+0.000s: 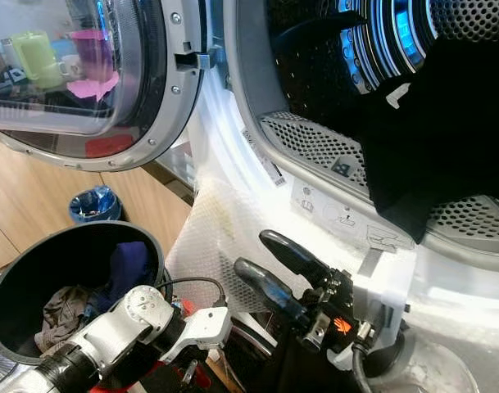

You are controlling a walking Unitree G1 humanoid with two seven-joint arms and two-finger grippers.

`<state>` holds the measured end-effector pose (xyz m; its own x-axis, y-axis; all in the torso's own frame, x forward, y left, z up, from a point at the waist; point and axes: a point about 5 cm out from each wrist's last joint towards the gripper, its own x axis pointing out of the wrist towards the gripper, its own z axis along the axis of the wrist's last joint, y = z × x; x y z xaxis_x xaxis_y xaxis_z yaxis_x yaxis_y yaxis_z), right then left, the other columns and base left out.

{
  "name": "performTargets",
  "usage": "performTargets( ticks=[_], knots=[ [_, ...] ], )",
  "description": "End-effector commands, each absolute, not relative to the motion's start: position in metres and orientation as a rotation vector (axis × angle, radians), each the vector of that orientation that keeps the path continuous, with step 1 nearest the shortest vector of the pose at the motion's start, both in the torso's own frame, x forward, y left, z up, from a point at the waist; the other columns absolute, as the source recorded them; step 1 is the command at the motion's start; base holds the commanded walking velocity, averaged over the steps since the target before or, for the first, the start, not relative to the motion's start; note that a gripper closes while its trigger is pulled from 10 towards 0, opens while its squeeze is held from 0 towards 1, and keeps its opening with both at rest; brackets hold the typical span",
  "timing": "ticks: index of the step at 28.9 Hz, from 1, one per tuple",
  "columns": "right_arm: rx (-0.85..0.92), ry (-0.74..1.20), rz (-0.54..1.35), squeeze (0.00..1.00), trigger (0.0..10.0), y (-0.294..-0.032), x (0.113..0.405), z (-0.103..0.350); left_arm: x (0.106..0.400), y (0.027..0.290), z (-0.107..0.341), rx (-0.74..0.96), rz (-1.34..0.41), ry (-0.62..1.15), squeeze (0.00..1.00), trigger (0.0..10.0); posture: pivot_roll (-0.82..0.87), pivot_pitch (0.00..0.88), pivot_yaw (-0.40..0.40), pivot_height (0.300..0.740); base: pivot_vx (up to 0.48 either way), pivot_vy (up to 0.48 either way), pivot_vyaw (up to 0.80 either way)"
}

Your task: Clothes washing

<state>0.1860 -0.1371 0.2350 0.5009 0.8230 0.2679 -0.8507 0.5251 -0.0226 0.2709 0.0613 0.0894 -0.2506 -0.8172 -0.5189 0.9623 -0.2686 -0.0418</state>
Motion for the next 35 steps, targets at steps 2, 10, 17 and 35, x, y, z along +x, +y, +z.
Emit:
performTargets(
  ticks=[2,10,17,35],
  knots=[
    [0.098,-0.283,1.033,0.00,0.0,-0.136,0.181,0.243,0.270,0.057,0.086,0.527,-1.813,0.402,1.00,10.0,0.14,0.026,-0.033,0.740,0.000,0.000,0.00],
    [0.092,-0.281,1.049,0.00,0.0,-0.133,0.181,0.245,0.267,0.023,0.067,0.492,-1.680,0.244,0.00,10.0,0.14,0.018,-0.042,0.740,0.000,0.000,0.00],
    [0.086,-0.293,1.044,0.00,0.0,-0.133,0.181,0.249,0.265,0.005,0.061,0.433,-1.639,0.212,0.00,9.2,0.13,0.029,-0.051,0.740,0.000,0.000,0.00],
    [0.073,-0.308,0.959,0.00,0.0,-0.137,0.176,0.255,0.267,-0.008,0.057,0.420,-1.612,0.162,0.00,0.0,0.07,0.050,-0.027,0.740,0.000,0.000,0.00]
  ],
)
